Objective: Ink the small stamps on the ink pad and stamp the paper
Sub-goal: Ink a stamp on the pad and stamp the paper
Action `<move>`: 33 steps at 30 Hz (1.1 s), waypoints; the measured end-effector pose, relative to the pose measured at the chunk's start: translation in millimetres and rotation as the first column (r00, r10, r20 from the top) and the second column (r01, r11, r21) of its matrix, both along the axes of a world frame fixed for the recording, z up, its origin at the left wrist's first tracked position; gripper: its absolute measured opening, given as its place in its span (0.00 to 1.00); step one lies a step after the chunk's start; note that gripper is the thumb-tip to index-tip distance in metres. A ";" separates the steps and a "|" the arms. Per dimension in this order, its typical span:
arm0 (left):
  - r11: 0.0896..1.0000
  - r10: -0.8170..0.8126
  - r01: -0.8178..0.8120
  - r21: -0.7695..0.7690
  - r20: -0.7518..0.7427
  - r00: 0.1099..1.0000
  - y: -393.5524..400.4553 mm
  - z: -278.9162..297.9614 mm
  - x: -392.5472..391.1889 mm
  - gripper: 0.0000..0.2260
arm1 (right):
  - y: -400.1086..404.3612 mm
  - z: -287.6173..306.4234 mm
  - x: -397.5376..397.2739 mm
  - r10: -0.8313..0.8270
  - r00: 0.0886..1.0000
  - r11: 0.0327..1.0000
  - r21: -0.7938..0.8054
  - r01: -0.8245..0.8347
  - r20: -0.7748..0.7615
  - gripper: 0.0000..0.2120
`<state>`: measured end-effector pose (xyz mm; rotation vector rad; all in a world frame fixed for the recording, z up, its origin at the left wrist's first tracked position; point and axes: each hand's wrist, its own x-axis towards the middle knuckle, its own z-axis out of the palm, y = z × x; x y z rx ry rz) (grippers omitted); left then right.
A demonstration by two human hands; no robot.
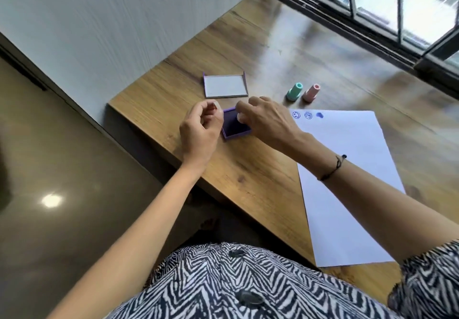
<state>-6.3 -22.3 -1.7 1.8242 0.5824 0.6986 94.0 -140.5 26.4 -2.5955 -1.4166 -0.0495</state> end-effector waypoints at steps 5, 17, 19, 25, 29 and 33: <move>0.997 -0.059 0.054 0.052 0.092 0.994 -20.1 13.8 -0.6 0.08 | -17.3 18.7 2.7 -0.164 0.985 0.946 0.274 0.174 -0.061 0.08; 0.691 -0.626 0.667 0.279 -0.230 0.745 -130.0 14.1 55.5 0.12 | -138.5 14.7 69.2 -0.579 0.807 0.780 0.211 0.590 -0.117 0.08; 0.691 -0.606 0.652 0.311 -0.244 0.758 -130.4 9.1 56.4 0.12 | -142.9 8.7 73.2 -0.569 0.816 0.795 0.186 0.578 -0.103 0.08; 0.701 -0.587 0.629 0.337 -0.229 0.777 -133.0 2.3 59.3 0.11 | -141.9 -2.1 77.5 -0.517 0.851 0.839 0.143 0.525 -0.094 0.08; 0.713 -0.572 0.609 0.347 -0.214 0.792 -133.8 1.1 59.9 0.10 | -141.2 -0.2 79.3 -0.486 0.869 0.859 0.130 0.495 -0.092 0.07; 0.708 -0.575 0.612 0.352 -0.215 0.789 -134.2 0.9 60.4 0.11 | -141.8 1.2 77.2 -0.465 0.883 0.878 0.094 0.469 -0.059 0.07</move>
